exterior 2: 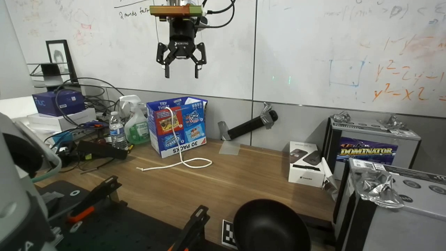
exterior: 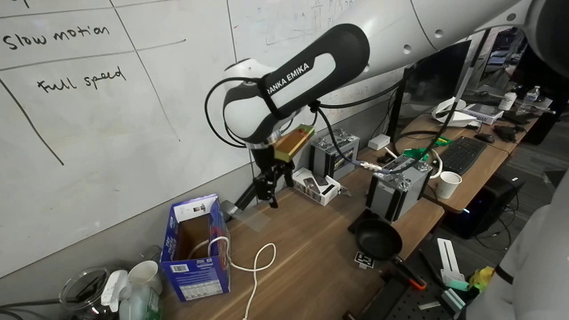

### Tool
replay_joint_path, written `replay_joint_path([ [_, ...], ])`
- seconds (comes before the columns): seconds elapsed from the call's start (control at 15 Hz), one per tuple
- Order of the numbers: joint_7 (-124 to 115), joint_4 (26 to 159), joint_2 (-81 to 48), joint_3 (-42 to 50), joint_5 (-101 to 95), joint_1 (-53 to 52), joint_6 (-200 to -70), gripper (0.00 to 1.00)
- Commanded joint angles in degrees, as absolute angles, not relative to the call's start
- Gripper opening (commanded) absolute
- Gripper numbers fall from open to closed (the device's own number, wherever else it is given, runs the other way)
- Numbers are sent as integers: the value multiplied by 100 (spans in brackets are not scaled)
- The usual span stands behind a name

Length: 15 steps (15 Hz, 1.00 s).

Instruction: Pick up the white ropes from the counter and put them in the box

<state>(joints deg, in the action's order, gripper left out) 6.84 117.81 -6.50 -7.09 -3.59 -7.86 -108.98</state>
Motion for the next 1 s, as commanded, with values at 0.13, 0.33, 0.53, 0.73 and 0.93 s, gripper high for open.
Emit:
replay_joint_path([
  [0.13, 1936, 12791, -548, -738, -78, -596, -11207, 100],
  [0.33, 2477, 13108, -623, -817, -34, -626, -11523, 100],
  [0.53, 3335, 13463, -673, -972, 117, -646, -11984, 100],
  [0.73, 3995, 13688, -883, -1135, 254, -688, -12386, 100],
  [0.93, 4447, 13712, -1280, -1328, 470, -726, -12763, 100],
])
